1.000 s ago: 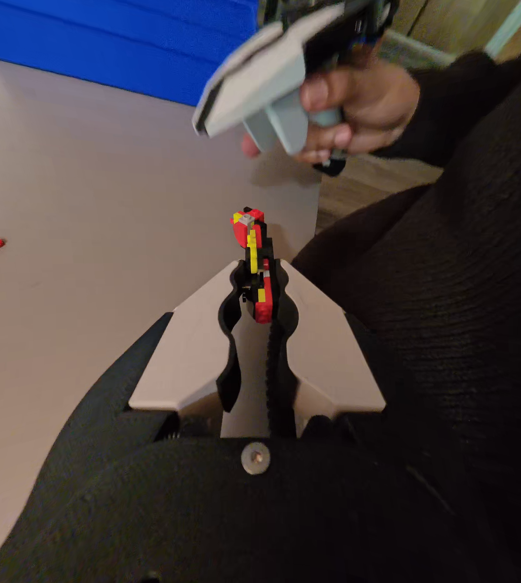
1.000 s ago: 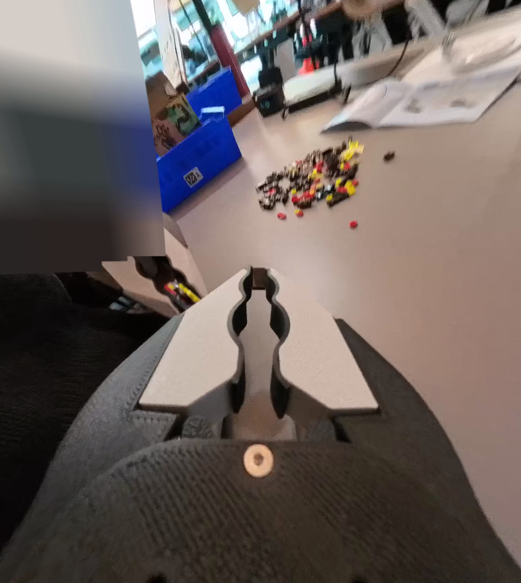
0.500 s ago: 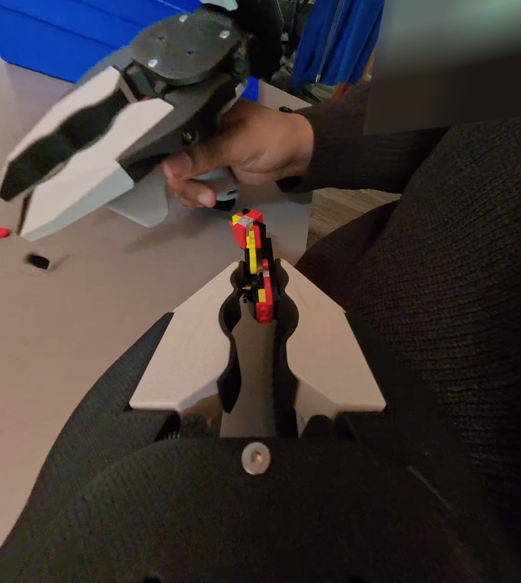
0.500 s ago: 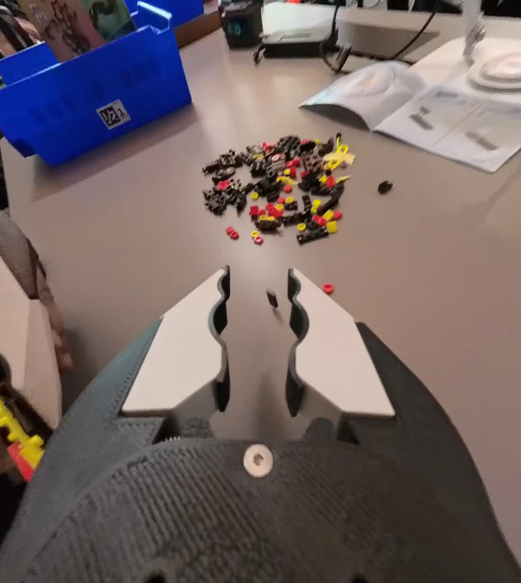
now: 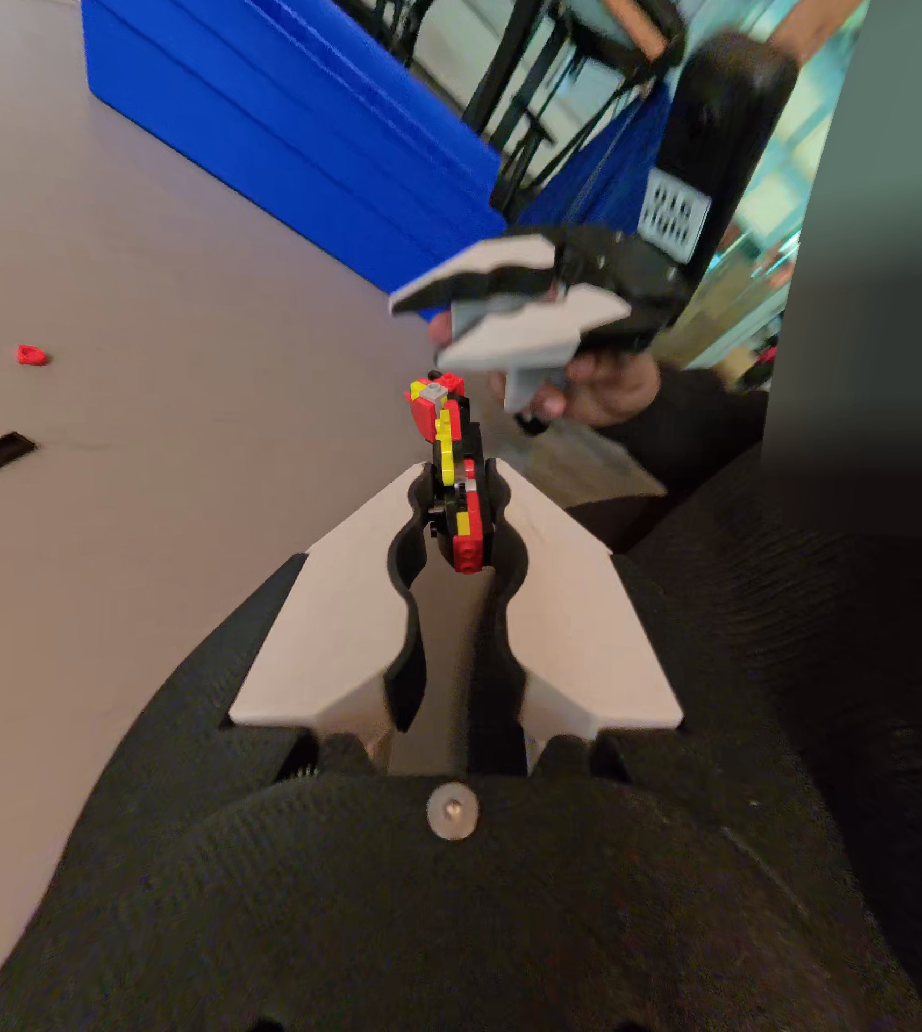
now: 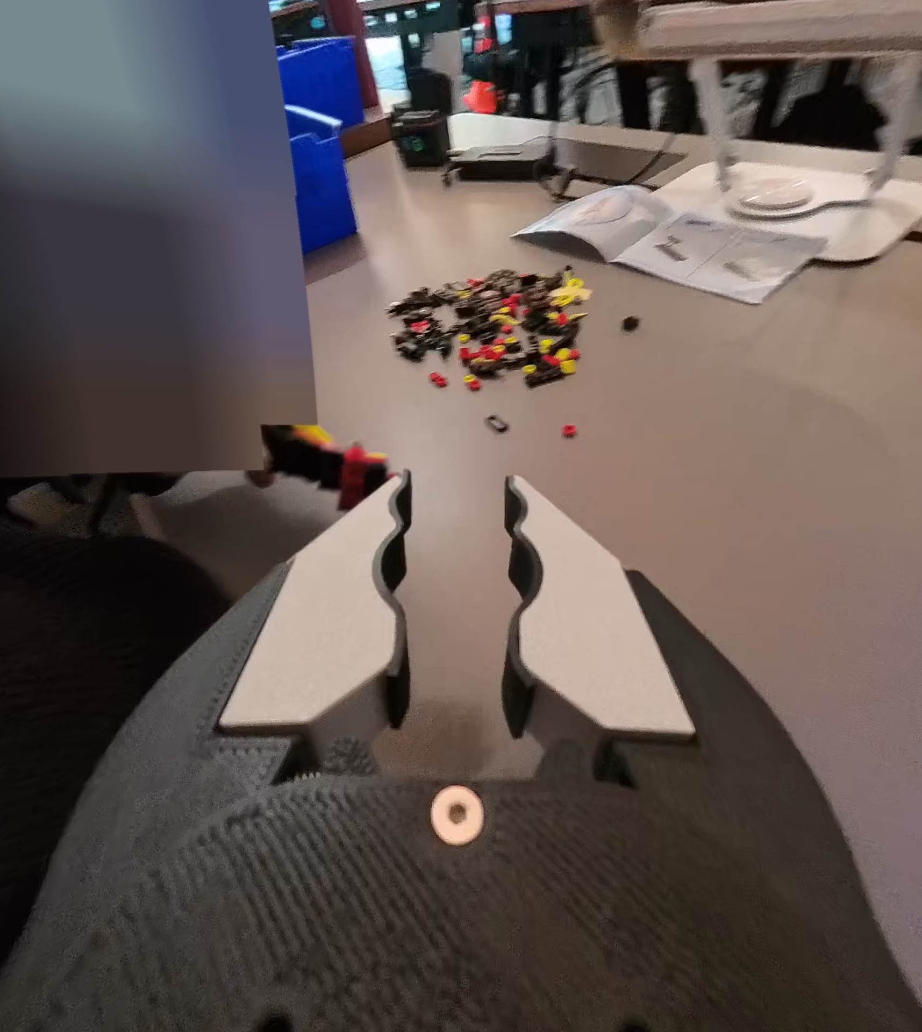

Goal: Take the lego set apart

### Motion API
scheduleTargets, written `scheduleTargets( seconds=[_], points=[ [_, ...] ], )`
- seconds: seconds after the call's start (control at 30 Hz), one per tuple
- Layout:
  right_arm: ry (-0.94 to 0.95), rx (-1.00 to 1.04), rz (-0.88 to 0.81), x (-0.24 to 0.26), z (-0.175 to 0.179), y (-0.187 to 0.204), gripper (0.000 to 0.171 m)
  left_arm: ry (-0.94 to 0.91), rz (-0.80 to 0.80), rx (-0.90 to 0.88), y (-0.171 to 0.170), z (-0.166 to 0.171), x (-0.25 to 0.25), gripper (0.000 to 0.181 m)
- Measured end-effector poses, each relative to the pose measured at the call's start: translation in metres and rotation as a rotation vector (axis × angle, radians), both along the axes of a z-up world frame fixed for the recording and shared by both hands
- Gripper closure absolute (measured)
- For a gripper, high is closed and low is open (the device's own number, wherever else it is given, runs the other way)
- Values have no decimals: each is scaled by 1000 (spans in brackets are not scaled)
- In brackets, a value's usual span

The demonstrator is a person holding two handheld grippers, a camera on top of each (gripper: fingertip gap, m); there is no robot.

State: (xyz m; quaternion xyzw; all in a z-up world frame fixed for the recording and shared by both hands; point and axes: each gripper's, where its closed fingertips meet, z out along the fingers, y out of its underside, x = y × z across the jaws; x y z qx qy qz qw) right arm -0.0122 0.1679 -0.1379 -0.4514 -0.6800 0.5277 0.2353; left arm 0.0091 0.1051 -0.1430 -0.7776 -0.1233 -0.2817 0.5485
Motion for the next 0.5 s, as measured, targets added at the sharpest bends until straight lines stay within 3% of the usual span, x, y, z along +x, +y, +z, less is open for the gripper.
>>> scheduleTargets(
  seconds=[0.13,0.23,0.5],
  points=[
    [107,59,88,4,11,-19,147,-268,11,88,1,15,-7,163],
    [141,92,140,10,12,-24,143,-400,20,136,1,22,-14,163],
    [247,345,202,17,2,-27,143,-443,-49,112,-1,19,-6,163]
  ],
)
